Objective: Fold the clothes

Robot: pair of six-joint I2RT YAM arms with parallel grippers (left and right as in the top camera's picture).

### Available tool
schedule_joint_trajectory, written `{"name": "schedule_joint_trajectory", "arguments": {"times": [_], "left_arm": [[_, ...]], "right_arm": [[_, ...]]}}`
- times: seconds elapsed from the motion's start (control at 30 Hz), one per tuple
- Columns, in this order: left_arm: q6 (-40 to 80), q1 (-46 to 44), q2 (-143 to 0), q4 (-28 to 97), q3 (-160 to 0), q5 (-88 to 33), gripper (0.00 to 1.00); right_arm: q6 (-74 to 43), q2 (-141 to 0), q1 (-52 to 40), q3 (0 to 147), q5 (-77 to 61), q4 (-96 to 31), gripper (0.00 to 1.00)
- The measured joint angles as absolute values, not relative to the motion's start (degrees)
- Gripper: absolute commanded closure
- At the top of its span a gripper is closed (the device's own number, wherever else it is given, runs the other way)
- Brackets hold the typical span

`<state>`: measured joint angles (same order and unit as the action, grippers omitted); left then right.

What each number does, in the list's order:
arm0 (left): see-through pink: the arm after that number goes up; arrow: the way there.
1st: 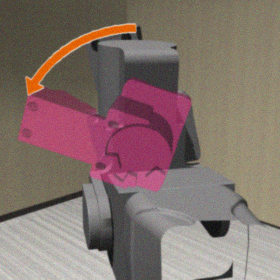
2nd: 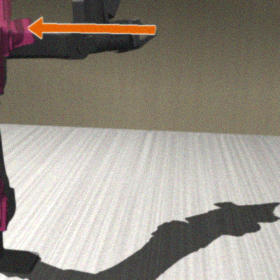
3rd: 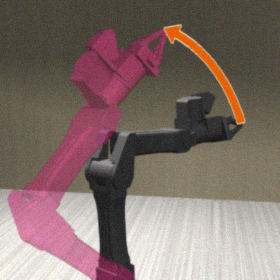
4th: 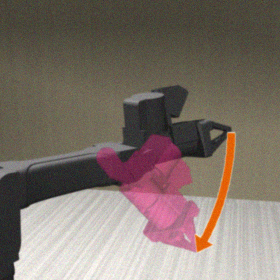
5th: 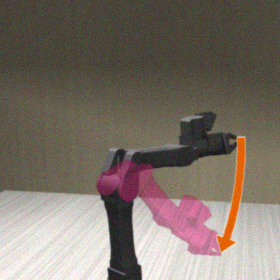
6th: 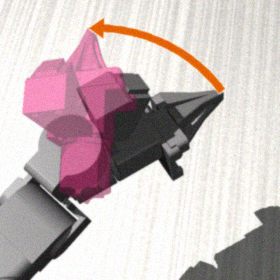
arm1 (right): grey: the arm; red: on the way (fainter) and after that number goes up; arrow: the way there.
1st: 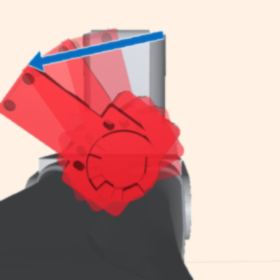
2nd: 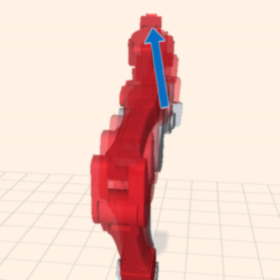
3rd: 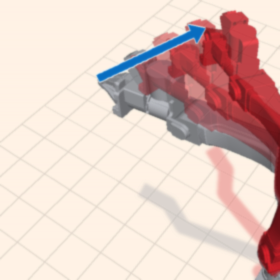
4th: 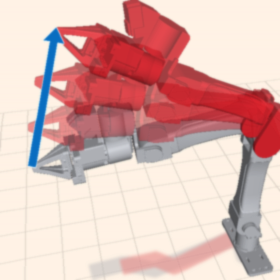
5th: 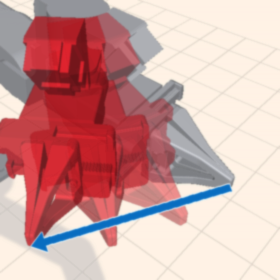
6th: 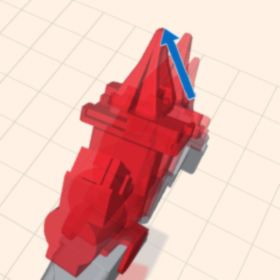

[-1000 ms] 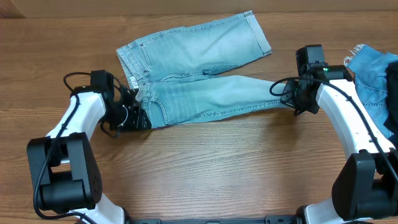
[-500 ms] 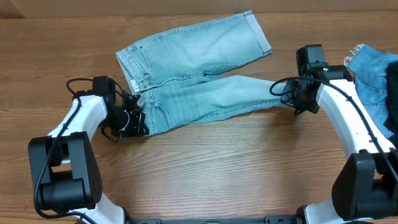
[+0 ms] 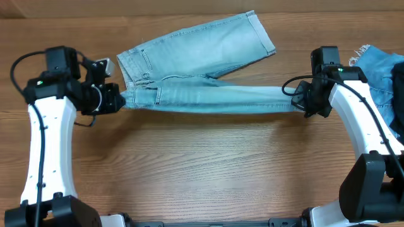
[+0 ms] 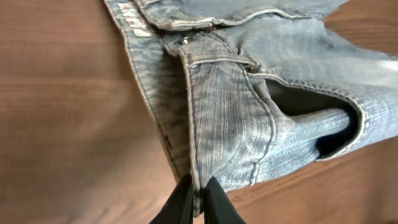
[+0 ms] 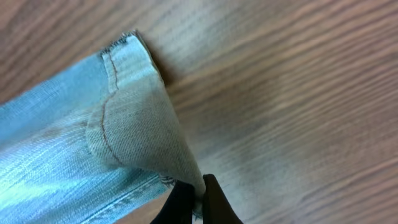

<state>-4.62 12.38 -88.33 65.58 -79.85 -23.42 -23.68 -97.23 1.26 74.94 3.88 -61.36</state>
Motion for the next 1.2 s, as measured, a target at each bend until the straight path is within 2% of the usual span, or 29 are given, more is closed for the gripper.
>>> {"name": "schedule_joint_trajectory", "arguments": {"times": [0.47,0.6,0.67,0.7,1.0,1.2], "left_arm": [[-4.12,13.93,-88.29,83.18,-79.88,-21.41,0.92],[-3.95,14.02,-88.29,86.89,-79.88,-20.99,0.93],[-3.92,14.2,-88.29,87.74,-79.88,-20.12,0.92],[-3.92,14.39,-88.29,87.85,-79.88,-19.81,0.92],[-3.49,15.0,-88.29,89.12,-79.88,-17.93,0.78],[-3.27,15.05,-88.29,90.04,-79.88,-16.73,0.75]], "right_arm": [[-23.53,-97.23,1.63,75.11,3.81,-77.78,0.95],[-23.27,-97.23,1.8,75.11,4.51,-79.0,0.73],[-23.22,-97.23,2.2,75.11,6.2,-79.05,0.5],[-23.75,-97.23,2.39,75.11,6.5,-78.96,0.47],[-23.55,-97.23,2.96,75.11,9.45,-78.65,0.46],[-23.51,-97.23,2.96,75.11,9.56,-77.95,0.47]]}}
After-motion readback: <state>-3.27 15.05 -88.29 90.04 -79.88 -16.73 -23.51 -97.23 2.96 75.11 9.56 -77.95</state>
